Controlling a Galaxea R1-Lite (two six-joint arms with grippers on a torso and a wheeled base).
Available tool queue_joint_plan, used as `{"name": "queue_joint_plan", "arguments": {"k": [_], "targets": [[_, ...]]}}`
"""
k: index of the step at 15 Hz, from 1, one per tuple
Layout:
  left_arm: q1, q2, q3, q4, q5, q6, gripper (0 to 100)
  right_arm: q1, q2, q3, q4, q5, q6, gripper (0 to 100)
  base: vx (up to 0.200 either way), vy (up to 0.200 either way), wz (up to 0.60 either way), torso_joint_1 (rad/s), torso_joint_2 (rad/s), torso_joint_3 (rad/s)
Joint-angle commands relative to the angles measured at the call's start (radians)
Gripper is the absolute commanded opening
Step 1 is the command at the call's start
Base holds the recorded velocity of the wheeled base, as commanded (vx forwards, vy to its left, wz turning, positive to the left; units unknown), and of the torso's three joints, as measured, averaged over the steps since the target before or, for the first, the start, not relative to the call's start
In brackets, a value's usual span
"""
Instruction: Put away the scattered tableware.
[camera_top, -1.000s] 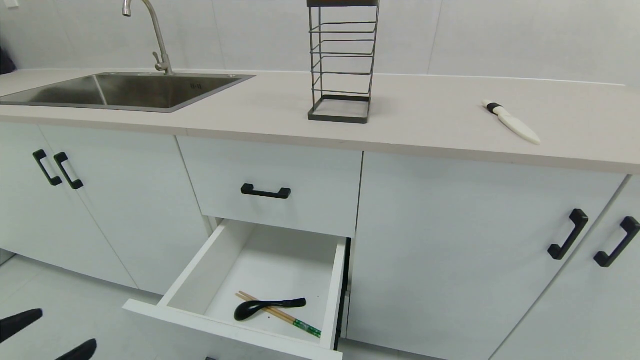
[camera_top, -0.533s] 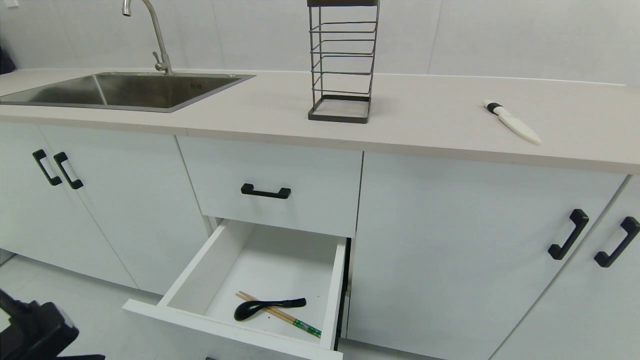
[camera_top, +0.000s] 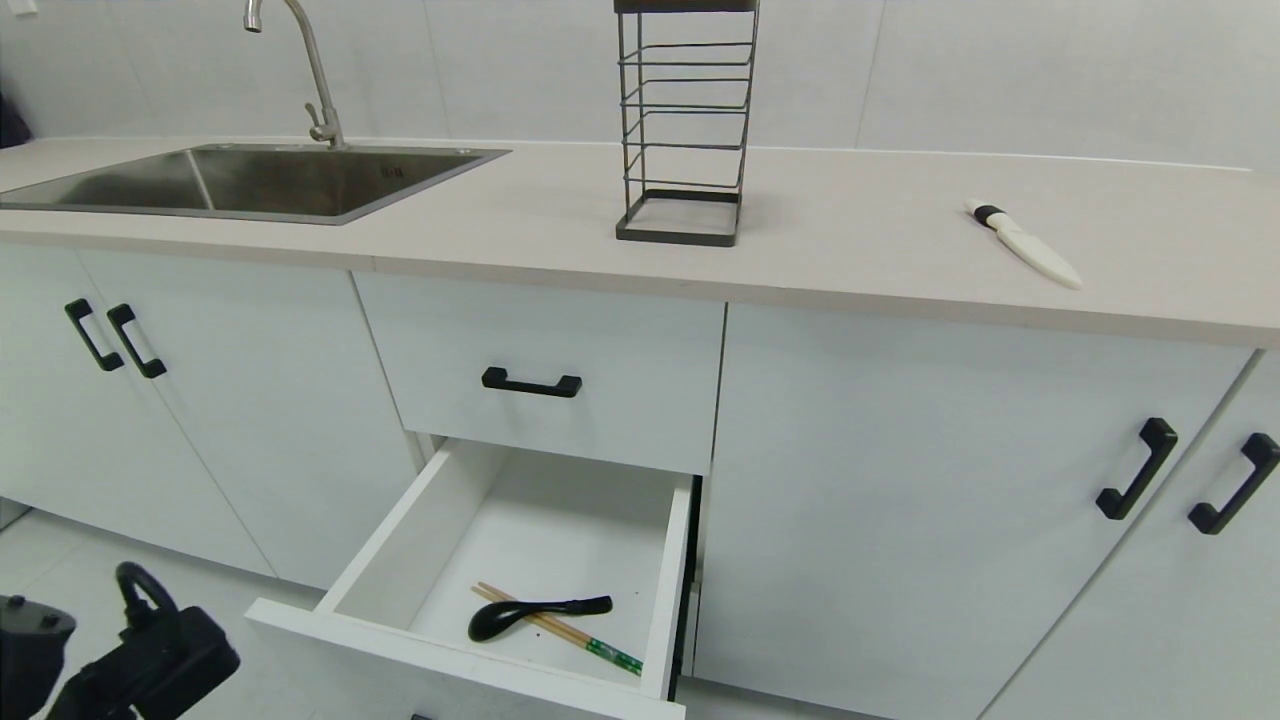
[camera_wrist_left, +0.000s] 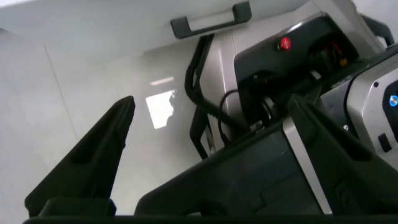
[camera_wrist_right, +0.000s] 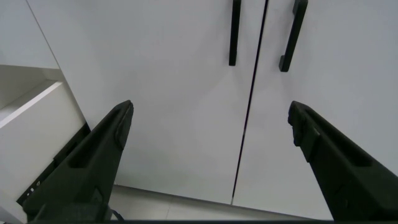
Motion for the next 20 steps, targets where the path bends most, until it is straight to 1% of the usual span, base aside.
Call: {"name": "queue_joint_plan", "arguments": {"k": [1,2,3,4,5,6,8,14,15,16,17,18,20], "targets": [[-0.007,0.110,0.000,-0.034,0.000,0.003,100,0.000,0.002,0.000,0.000,0.000,0.000,100,0.000,0.000,0.00,0.000,0.00,0.000],[-0.016,0.121,0.000,-0.040,0.000,0.001,100,0.000,0.002,0.000,0.000,0.000,0.000,100,0.000,0.000,0.00,0.000,0.00,0.000],[-0.039,0.146,0.000,-0.047,0.005,-0.002,100,0.000,0.002,0.000,0.000,0.000,0.000,100,0.000,0.000,0.00,0.000,0.00,0.000],[-0.039,0.153,-0.002,-0.048,0.007,-0.002,100,0.000,0.002,0.000,0.000,0.000,0.000,100,0.000,0.000,0.00,0.000,0.00,0.000],[-0.034,0.182,0.000,-0.071,0.016,-0.002,100,0.000,0.002,0.000,0.000,0.000,0.000,100,0.000,0.000,0.00,0.000,0.00,0.000],[-0.034,0.207,0.000,-0.111,0.027,-0.002,100,0.000,0.002,0.000,0.000,0.000,0.000,100,0.000,0.000,0.00,0.000,0.00,0.000],[-0.040,0.267,0.000,-0.201,0.030,-0.002,100,0.000,0.002,0.000,0.000,0.000,0.000,100,0.000,0.000,0.00,0.000,0.00,0.000],[-0.062,0.382,0.000,-0.297,0.030,-0.001,100,0.000,0.002,0.000,0.000,0.000,0.000,100,0.000,0.000,0.00,0.000,0.00,0.000],[-0.063,0.403,0.000,-0.324,0.030,0.001,100,0.000,0.002,0.000,0.000,0.000,0.000,100,0.000,0.000,0.00,0.000,0.00,0.000],[-0.062,0.434,0.000,-0.376,0.031,-0.001,100,0.000,0.002,0.000,0.000,0.000,0.000,100,0.000,0.000,0.00,0.000,0.00,0.000],[-0.062,0.434,0.000,-0.376,0.031,-0.001,100,0.000,0.002,0.000,0.000,0.000,0.000,100,0.000,0.000,0.00,0.000,0.00,0.000],[-0.060,0.475,-0.002,-0.418,0.059,-0.002,100,0.000,0.002,0.000,0.000,0.000,0.000,100,0.000,0.000,0.00,0.000,0.00,0.000],[-0.057,0.512,-0.002,-0.453,0.068,-0.002,100,0.000,0.002,0.000,0.000,0.000,0.000,100,0.000,0.000,0.00,0.000,0.00,0.000]]}}
